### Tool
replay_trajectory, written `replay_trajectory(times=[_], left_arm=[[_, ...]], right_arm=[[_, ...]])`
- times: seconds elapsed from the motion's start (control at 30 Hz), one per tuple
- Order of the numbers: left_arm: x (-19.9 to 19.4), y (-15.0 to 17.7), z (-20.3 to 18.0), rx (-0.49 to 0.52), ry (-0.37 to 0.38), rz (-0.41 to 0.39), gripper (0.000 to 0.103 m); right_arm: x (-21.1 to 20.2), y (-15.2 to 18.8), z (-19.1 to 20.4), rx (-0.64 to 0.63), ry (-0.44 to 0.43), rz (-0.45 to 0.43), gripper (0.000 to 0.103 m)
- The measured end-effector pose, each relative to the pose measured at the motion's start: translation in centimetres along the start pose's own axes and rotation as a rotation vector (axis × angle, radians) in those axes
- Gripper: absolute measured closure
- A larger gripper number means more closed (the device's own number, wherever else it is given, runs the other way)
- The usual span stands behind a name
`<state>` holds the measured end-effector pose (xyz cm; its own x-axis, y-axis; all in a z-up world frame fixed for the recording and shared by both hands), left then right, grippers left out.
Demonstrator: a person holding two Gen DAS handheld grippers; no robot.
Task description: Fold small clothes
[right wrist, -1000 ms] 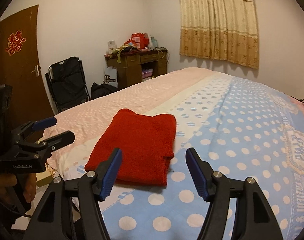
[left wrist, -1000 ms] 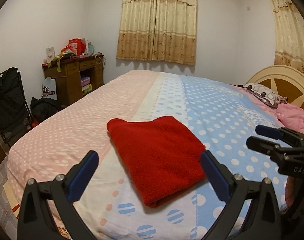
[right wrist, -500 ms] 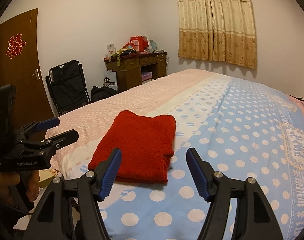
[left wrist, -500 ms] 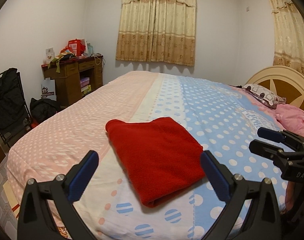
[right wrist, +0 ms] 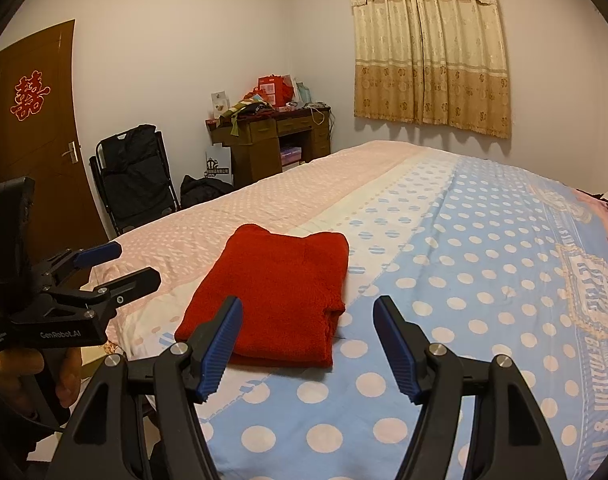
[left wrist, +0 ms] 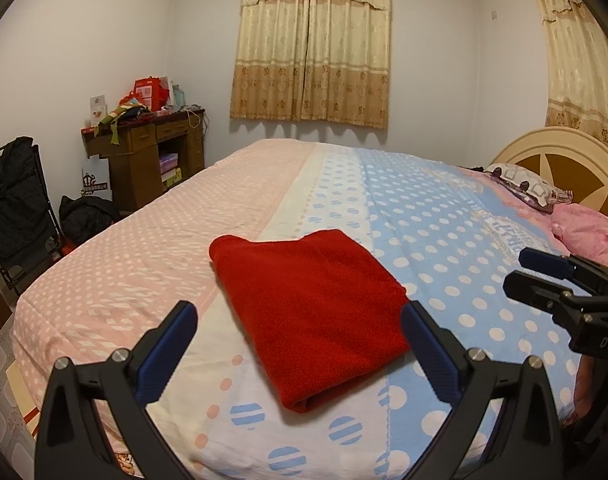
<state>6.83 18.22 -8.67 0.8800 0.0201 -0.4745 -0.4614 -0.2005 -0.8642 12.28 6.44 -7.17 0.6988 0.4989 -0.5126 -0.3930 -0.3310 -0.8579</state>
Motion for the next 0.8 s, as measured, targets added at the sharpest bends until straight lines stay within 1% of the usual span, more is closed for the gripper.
replay_trajectory(times=[0.33, 0.43, 0.53, 0.63, 0.8], left_arm=[[0.0, 0.3, 0.2, 0.018, -0.022, -0.004, 0.000], [0.0, 0.3, 0.2, 0.018, -0.007, 0.006, 0.000], [-0.2, 0.2, 0.3, 0.021, -0.035, -0.004, 0.000], [-0.2, 0.1, 0.5, 0.017, -0.035, 0.002, 0.000], [-0.7, -0.3, 1.0, 0.009, -0.053, -0.012, 0.000]], right_arm=[[-0.5, -0.4, -0.1, 0.004, 0.002, -0.032, 0.034], [-0.5, -0.3, -0.1, 0.004, 0.001, -0.034, 0.034], [-0.5, -0.4, 0.0, 0.005, 0.000, -0.035, 0.034], [-0.6, -0.4, 0.1, 0.003, -0.003, -0.035, 0.034], [-0.9, -0.2, 0.6, -0.004, -0.006, -0.039, 0.034]])
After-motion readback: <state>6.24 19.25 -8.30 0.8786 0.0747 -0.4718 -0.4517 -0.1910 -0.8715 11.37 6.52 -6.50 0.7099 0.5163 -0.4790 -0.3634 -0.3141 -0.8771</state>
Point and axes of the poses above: each gripper's, at about its wrist camera, not at the fingertips, and x roughly the way its jaws point, z to its left, y to its underside, the point moved 4 cm from there along x, roughly the way its jaws point, and after that the axes turned 11 degrees about y, right-handed, at the moved point
